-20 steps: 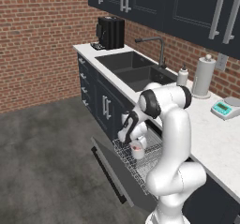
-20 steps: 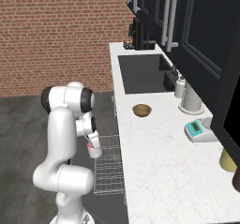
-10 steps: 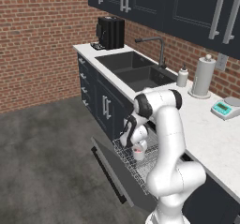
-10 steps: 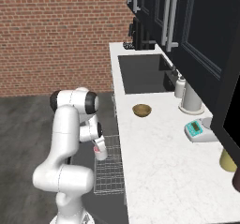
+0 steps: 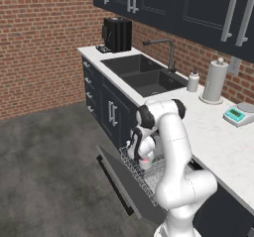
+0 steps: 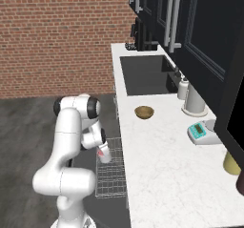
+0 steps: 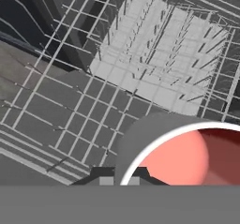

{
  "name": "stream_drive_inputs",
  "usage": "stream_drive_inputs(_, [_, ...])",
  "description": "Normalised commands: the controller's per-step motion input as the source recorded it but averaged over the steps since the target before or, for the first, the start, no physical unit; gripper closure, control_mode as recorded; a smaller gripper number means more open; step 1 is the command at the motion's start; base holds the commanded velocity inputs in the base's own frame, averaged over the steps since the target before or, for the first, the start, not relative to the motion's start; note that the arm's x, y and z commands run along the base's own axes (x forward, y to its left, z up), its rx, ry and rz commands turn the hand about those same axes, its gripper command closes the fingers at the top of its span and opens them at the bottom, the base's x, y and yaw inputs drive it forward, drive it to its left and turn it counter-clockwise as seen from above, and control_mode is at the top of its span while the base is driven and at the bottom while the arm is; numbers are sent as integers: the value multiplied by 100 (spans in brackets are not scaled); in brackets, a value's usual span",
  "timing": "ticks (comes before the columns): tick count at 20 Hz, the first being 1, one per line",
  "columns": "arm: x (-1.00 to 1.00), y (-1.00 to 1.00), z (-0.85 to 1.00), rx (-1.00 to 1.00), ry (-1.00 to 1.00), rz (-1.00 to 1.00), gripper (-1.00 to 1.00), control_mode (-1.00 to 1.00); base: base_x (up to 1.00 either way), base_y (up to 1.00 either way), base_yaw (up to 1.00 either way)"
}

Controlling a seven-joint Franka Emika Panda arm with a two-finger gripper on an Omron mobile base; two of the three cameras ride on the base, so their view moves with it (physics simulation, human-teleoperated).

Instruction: Pick up the cup and bowl from the counter, place them in the dishwasher, and close the dishwasher door.

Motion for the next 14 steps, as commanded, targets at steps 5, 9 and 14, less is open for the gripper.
stream_drive_inputs(5, [21, 0, -37, 1, -7, 0, 100, -100, 0, 0, 0])
stream_drive_inputs(9, [27, 0, -30, 0, 0, 0, 100, -100, 0, 0, 0])
stream_drive_inputs(14, [22, 0, -31, 0, 0, 0, 100, -100, 0, 0, 0])
